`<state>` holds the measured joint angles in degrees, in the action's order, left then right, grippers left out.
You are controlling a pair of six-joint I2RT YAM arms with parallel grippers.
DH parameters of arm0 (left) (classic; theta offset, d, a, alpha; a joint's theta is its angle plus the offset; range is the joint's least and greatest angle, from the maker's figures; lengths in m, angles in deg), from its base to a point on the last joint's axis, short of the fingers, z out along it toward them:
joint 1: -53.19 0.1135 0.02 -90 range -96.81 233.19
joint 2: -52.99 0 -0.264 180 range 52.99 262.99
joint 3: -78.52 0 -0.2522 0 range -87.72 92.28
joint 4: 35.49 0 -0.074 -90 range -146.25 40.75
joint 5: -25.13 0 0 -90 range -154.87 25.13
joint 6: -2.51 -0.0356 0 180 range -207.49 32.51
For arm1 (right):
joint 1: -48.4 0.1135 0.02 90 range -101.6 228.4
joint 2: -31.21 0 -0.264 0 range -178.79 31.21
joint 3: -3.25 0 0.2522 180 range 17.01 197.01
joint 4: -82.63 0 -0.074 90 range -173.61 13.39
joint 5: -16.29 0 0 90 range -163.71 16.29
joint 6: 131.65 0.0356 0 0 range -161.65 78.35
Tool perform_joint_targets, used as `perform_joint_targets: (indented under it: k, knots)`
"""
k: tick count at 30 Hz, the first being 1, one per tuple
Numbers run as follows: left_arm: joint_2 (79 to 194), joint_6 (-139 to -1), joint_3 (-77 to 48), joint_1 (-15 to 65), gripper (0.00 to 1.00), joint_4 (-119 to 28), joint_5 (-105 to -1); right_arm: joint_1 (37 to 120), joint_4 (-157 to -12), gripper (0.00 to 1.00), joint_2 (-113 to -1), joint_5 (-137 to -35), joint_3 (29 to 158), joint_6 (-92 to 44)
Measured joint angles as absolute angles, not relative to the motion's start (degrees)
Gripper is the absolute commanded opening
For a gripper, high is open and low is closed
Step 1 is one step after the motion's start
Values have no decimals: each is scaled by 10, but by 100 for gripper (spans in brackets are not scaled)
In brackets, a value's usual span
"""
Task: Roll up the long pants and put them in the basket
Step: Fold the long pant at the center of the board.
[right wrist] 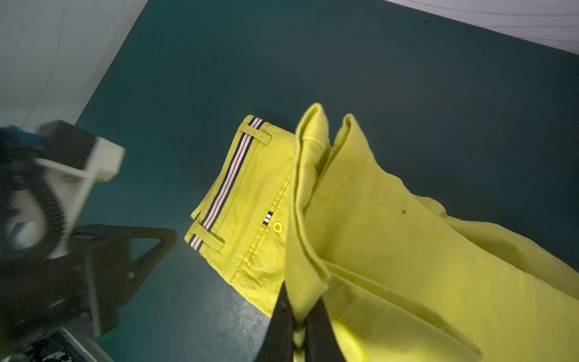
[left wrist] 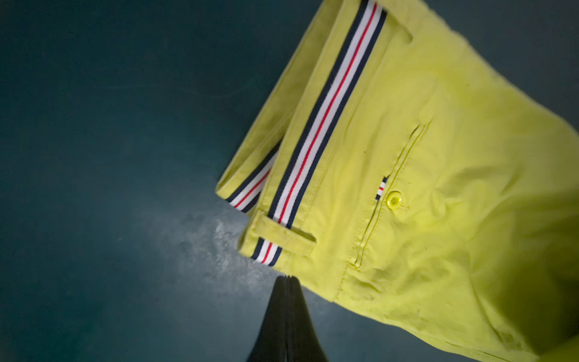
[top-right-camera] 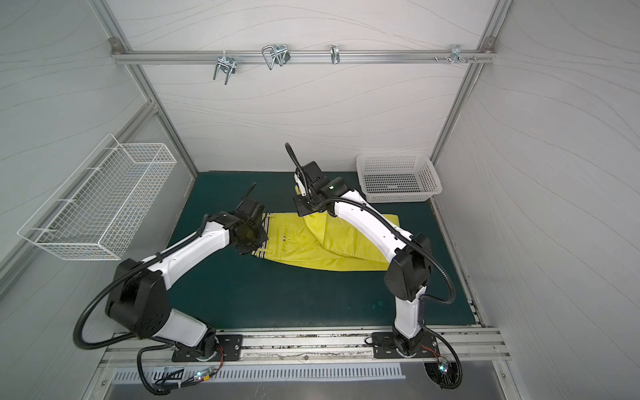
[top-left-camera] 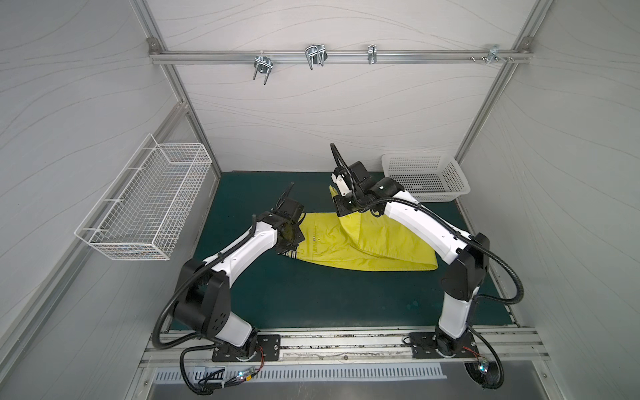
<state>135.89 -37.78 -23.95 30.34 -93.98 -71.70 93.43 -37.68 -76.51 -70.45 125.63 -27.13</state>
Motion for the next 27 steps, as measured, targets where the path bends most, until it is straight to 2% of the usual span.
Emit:
perform_joint_targets:
  k: [7, 14, 27]
  knots:
    - [1230, -376, -240, 326, 1, -974, -748, 954, -377, 0, -813, -711, 1328, -271]
    - [1224, -377, -250, 342, 1, -997, -751, 985, -377, 0, -853, -723, 1371, -266]
    - [1200, -378, -266, 374, 1, -999, -737, 998, -387, 0, -914, -729, 1364, -231]
